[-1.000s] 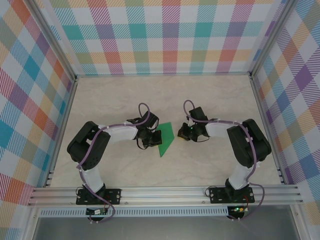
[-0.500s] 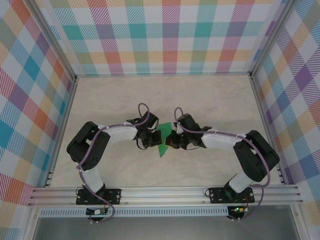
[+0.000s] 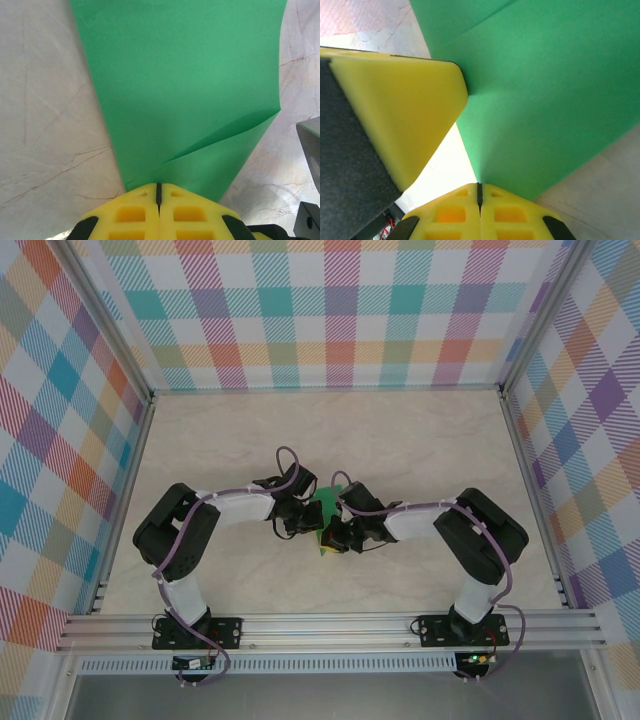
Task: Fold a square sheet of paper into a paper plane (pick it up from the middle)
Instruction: Third fold the triangle at the center of the table.
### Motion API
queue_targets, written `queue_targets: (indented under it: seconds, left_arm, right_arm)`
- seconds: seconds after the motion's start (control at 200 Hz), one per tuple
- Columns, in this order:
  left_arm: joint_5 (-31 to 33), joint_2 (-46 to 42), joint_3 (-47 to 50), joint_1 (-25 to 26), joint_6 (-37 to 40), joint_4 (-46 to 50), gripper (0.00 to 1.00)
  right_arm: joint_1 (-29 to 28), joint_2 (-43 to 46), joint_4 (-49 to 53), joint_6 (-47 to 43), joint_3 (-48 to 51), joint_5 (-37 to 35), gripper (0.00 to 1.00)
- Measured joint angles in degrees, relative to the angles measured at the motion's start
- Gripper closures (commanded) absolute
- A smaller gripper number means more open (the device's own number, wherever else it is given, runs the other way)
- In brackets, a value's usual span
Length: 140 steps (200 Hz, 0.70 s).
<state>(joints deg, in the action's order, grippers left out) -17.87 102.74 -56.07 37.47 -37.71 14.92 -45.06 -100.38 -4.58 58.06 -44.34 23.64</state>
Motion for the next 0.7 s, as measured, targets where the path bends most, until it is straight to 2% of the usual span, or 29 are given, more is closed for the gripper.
queue_targets:
  seconds: [0.701]
  left_arm:
    - [0.04, 0.00, 0.00, 0.00, -0.22, 0.02, 1.00]
  right_arm:
    - [-1.84, -0.07, -0.74, -1.16, 0.61, -0.26, 1.00]
